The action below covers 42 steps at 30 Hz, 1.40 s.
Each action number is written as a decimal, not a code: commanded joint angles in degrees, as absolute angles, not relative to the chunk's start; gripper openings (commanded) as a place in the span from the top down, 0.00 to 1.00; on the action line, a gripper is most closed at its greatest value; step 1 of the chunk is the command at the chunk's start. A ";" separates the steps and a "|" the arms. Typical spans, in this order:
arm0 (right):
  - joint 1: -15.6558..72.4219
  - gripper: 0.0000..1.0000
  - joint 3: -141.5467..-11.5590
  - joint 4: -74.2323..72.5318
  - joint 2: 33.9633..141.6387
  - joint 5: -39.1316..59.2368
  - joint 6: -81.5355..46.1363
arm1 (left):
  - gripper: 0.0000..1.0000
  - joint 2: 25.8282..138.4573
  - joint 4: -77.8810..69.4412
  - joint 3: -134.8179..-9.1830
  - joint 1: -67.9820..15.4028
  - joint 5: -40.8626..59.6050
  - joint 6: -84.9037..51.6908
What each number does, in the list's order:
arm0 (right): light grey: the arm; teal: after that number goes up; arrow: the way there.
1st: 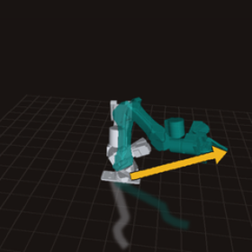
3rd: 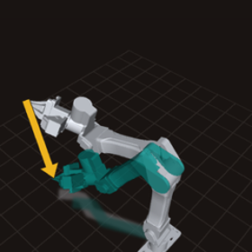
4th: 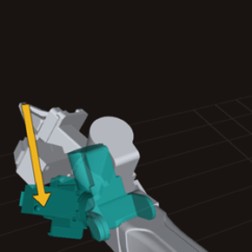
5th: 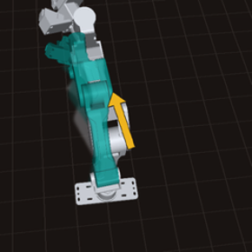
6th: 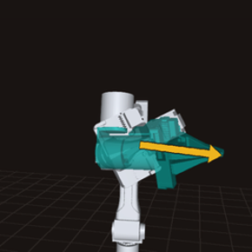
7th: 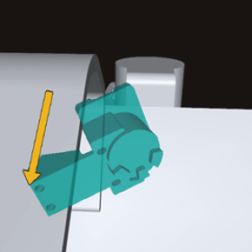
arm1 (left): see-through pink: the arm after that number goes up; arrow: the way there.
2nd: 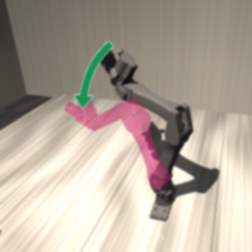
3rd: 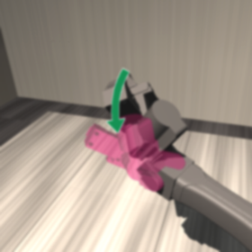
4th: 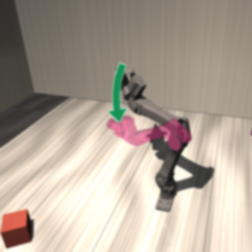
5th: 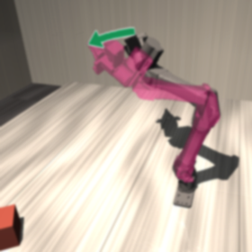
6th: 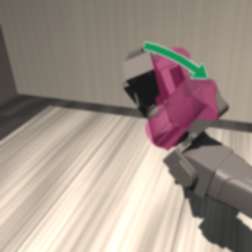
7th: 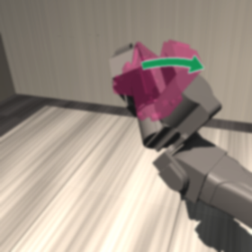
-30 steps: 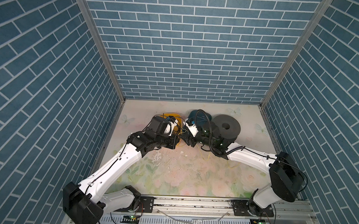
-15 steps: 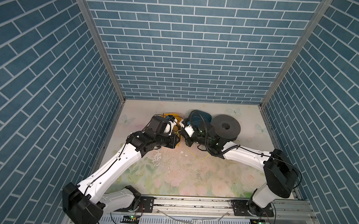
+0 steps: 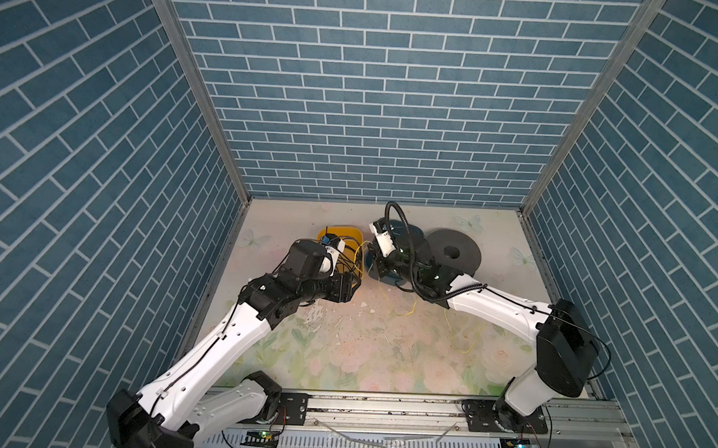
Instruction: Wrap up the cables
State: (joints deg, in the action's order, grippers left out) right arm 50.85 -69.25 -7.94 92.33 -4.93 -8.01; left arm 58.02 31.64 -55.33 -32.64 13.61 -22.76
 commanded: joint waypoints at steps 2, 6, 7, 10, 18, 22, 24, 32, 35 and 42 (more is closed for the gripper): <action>49.83 1.00 -74.30 0.90 88.10 -8.57 -17.18 | 0.33 55.58 19.89 -48.83 -33.14 10.57 -24.11; 49.37 1.00 -75.79 3.95 86.99 -6.81 -20.48 | 0.35 56.82 12.03 -45.64 -33.40 9.79 -24.50; 49.37 1.00 -76.16 4.57 86.85 -6.31 -21.26 | 0.35 57.43 9.81 -45.00 -33.69 9.91 -24.69; 49.18 1.00 -77.70 6.74 87.08 -4.95 -23.76 | 0.35 59.07 2.33 -43.21 -35.08 8.91 -24.70; 49.06 1.00 -78.60 7.65 87.97 -2.79 -28.63 | 0.35 63.81 -10.84 -41.65 -37.83 6.23 -23.43; 48.96 1.00 -78.86 7.65 88.04 -1.06 -29.35 | 0.38 66.39 -14.20 -41.33 -38.23 4.15 -23.15; 49.02 1.00 -78.92 7.73 87.78 -0.56 -29.53 | 0.41 67.20 -15.59 -40.99 -38.23 2.16 -23.14; 47.78 1.00 -78.16 8.24 86.24 1.92 -30.23 | 0.66 67.36 -17.55 -40.59 -38.17 -7.31 -20.94; 46.82 1.00 -76.97 8.17 85.41 2.82 -30.50 | 0.78 66.46 -13.77 -41.92 -37.76 -10.36 -18.98; 45.09 1.00 -75.44 13.84 83.45 -0.63 -20.31 | 0.91 62.38 4.99 -47.77 -35.38 -13.48 -12.89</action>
